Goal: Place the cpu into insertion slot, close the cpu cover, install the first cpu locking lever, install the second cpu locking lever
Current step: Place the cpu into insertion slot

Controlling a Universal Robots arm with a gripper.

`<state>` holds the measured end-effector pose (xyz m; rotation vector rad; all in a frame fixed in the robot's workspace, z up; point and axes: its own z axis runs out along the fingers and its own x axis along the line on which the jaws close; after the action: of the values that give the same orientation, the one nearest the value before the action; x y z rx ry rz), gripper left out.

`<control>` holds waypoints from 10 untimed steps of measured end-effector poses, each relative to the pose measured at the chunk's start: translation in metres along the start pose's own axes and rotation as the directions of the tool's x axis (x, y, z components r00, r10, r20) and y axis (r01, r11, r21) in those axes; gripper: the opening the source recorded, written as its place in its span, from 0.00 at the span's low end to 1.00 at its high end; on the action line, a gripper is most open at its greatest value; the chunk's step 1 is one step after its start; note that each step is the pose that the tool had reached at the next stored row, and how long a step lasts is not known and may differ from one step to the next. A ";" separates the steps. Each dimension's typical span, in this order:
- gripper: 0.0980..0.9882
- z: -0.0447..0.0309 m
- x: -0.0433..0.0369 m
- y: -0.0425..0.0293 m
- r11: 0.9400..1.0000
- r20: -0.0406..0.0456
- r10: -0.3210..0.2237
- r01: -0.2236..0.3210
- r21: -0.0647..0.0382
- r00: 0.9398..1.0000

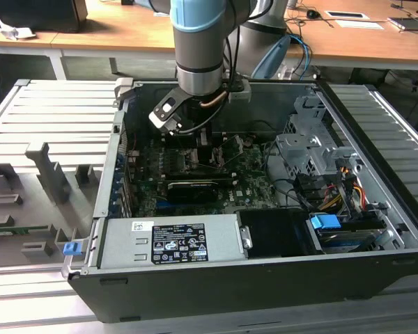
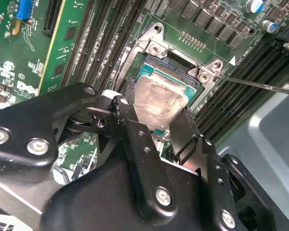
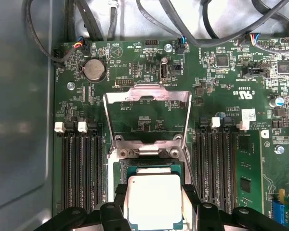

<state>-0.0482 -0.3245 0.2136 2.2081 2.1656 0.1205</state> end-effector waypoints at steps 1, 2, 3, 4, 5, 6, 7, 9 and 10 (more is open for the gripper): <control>0.48 0.0000 0.0000 0.0000 1.000 0.000 0.000 0.000 0.000 1.000; 0.48 0.0001 0.0000 0.0000 1.000 0.000 0.000 0.000 0.000 1.000; 0.48 0.0002 0.0000 0.0000 1.000 0.000 0.000 0.000 0.000 1.000; 0.48 0.0003 0.0000 0.0000 1.000 0.000 0.000 0.000 0.000 1.000; 0.48 0.0003 0.0000 -0.0001 1.000 -0.001 0.000 0.000 0.000 1.000; 0.48 0.0003 0.0000 -0.0001 1.000 -0.001 0.000 0.000 0.000 1.000; 0.48 0.0004 0.0000 -0.0001 1.000 -0.001 0.000 0.000 0.000 1.000; 0.48 0.0005 0.0000 0.0000 1.000 -0.001 0.000 0.000 0.000 1.000; 0.48 0.0008 0.0001 0.0000 1.000 -0.001 0.000 0.000 0.000 1.000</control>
<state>-0.0481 -0.3244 0.2128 2.2086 2.1659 0.1219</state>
